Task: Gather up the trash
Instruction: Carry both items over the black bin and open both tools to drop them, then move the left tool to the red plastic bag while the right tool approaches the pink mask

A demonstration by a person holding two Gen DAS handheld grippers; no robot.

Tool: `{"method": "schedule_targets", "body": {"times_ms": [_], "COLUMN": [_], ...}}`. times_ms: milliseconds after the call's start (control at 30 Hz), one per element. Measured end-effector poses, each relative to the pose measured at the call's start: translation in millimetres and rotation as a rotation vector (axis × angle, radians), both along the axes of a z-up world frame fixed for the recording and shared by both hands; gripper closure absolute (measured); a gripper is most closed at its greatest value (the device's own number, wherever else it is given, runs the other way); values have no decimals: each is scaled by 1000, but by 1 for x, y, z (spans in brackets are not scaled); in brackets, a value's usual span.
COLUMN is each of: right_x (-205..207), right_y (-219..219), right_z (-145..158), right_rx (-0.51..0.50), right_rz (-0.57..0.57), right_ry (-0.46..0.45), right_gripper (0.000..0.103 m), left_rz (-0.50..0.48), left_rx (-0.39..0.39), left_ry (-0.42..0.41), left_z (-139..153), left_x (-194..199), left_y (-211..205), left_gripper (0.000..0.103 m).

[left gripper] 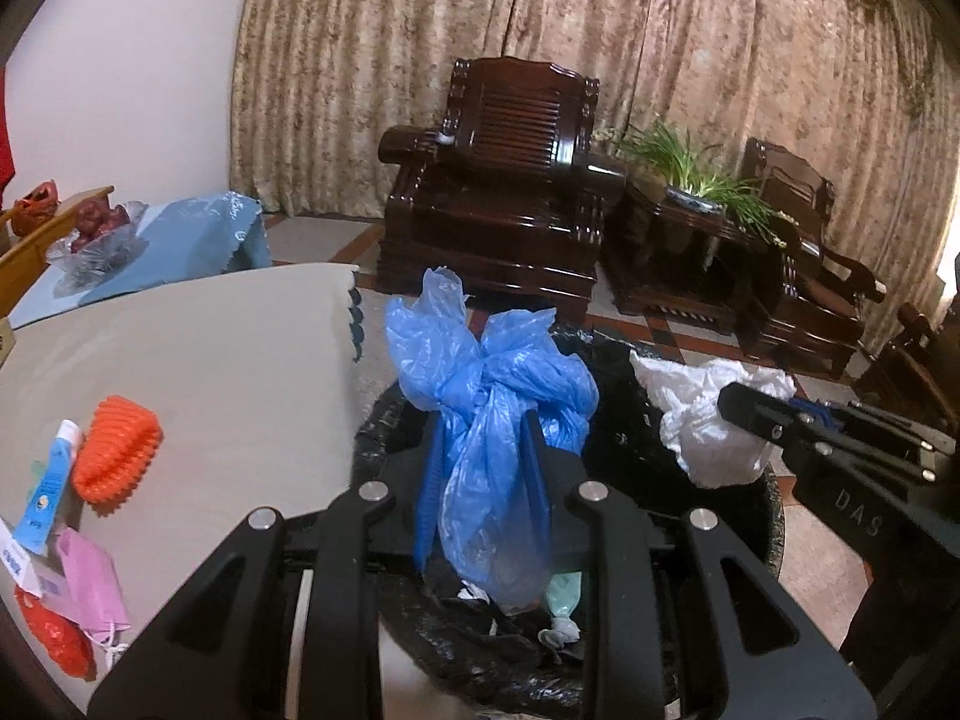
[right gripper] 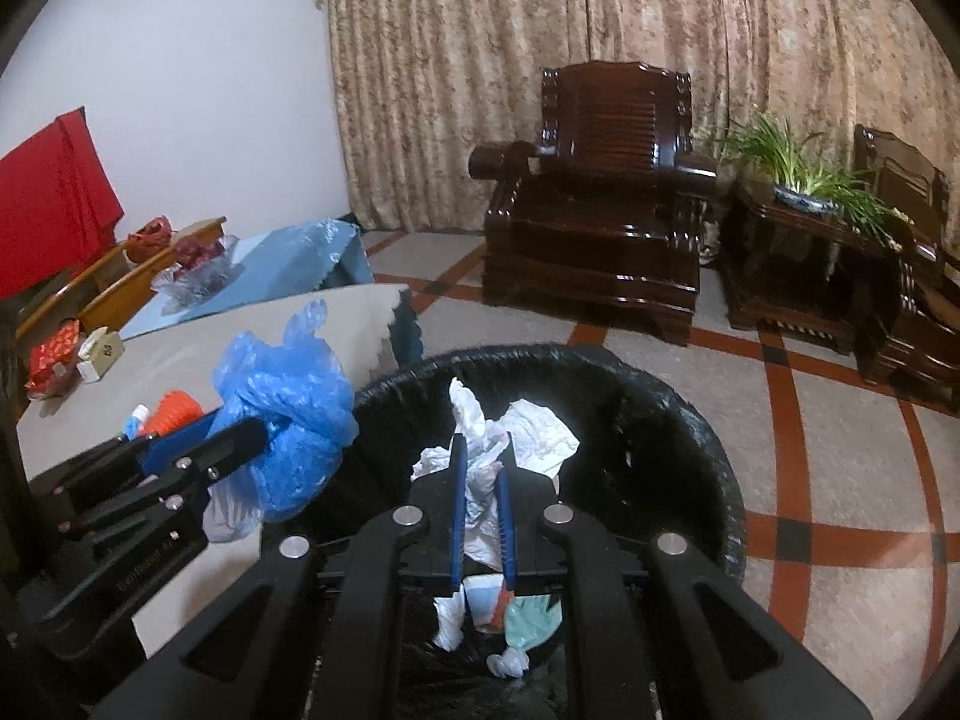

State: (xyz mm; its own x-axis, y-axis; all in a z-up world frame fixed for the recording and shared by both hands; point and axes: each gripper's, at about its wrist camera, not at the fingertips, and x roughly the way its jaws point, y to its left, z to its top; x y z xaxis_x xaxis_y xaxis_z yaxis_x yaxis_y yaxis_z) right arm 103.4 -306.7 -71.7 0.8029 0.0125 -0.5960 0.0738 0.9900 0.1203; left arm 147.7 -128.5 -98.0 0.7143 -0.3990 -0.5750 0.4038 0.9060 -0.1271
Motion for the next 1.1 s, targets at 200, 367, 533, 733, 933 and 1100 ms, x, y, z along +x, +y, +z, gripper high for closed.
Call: {"method": "schedule_targets", "body": {"times_ms": [200, 367, 533, 733, 933, 1100], "right_x": [-1, -8, -14, -19, -14, -10], "right_y": [-7, -8, -5, 3, 28, 60], "right_z": [-10, -9, -2, 9, 17, 17], "right_rx": [1, -18, -41, -30, -6, 19], "right_rz": [-21, -54, -79, -66, -19, 54], "right_ry": [29, 19, -10, -46, -72, -85], "right_gripper": [82, 32, 9, 6, 6, 6], "left_rz": [-15, 0, 23, 78, 198, 302], "left_rx": [-10, -24, -36, -28, -5, 30], "left_ry": [35, 31, 9, -25, -53, -67], "left_z": [-8, -7, 0, 10, 22, 27], "left_x": [4, 3, 1, -4, -14, -28], "left_y": [-3, 7, 20, 52, 102, 144], "left_gripper": [64, 41, 25, 19, 13, 13]}}
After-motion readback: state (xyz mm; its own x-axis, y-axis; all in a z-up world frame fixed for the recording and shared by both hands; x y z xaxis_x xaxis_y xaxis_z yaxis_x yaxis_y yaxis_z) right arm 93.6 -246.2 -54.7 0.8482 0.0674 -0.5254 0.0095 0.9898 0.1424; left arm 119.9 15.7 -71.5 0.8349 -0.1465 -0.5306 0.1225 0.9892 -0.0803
